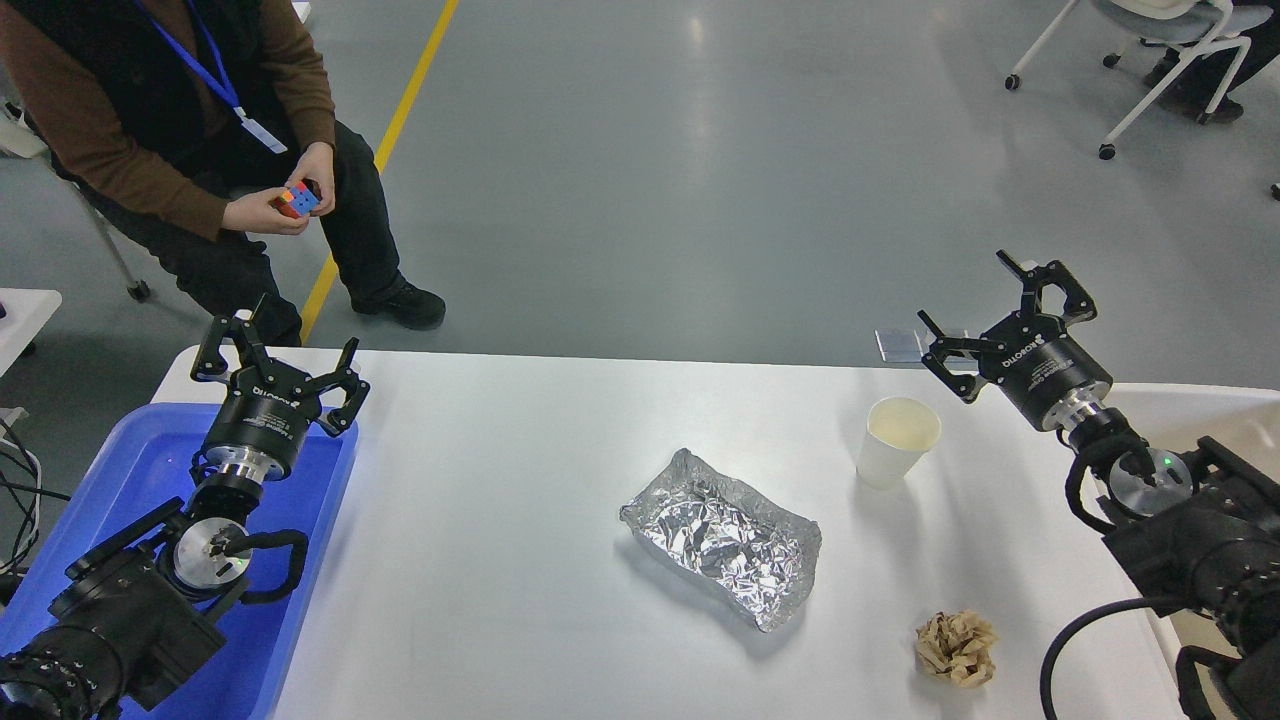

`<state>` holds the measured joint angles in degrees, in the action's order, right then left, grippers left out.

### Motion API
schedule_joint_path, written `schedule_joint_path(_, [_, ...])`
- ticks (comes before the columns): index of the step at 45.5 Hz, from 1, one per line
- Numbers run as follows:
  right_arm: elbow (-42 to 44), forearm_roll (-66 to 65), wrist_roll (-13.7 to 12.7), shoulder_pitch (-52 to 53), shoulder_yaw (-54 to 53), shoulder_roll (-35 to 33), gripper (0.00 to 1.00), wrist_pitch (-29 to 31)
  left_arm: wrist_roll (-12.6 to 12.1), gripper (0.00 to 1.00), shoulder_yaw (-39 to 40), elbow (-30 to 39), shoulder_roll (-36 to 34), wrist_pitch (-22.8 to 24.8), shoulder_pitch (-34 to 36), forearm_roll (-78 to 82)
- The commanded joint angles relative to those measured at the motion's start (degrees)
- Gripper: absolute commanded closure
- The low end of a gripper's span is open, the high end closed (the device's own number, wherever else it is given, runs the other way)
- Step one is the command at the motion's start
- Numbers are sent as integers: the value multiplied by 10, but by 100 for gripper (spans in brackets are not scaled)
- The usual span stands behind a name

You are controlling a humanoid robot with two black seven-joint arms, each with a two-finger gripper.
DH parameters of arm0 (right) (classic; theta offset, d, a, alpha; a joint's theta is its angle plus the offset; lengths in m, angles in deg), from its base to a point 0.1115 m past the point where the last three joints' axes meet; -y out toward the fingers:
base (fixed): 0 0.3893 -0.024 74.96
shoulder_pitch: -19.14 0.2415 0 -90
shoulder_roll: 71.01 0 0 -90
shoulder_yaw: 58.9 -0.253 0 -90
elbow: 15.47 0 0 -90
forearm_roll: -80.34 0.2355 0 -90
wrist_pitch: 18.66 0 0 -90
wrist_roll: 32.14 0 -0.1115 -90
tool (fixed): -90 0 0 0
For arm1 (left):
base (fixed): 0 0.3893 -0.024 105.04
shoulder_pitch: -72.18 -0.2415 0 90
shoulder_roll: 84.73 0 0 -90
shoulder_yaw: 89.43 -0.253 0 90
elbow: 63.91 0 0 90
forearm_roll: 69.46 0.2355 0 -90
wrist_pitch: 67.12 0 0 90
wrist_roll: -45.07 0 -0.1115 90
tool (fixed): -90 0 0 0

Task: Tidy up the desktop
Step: 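Raise the right gripper and swing it toward the white paper cup, then lower the open right gripper beside the white paper cup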

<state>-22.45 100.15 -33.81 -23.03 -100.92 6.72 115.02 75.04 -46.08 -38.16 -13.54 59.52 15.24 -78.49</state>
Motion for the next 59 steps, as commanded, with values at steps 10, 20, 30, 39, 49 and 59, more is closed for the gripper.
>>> schedule_joint_path(10, [-4,-1,0,-5,1,0,0,1,0,0,0,0,0,0,0,-1])
schedule_joint_path(20, [-7,-8,0,-5,14,-2,0,9,0,0,0,0,0,0,0,-1])
schedule_joint_path(30, [-45,-10,-4,-2,16,-42,0,10,0,0,0,0,0,0,0,-1])
schedule_joint_path(39, [-143,-59,-3,7,16,-114,0,1,0,0,0,0,-1,0,0,-1])
schedule_joint_path(49, [-262,-167,-2,20,14,-195,0,-13,0,0,0,0,-1,0,0,-1])
schedule_joint_path(59, [-392,-270,-2,27,16,-251,0,-38,0,0,0,0,-1,0,1,-1])
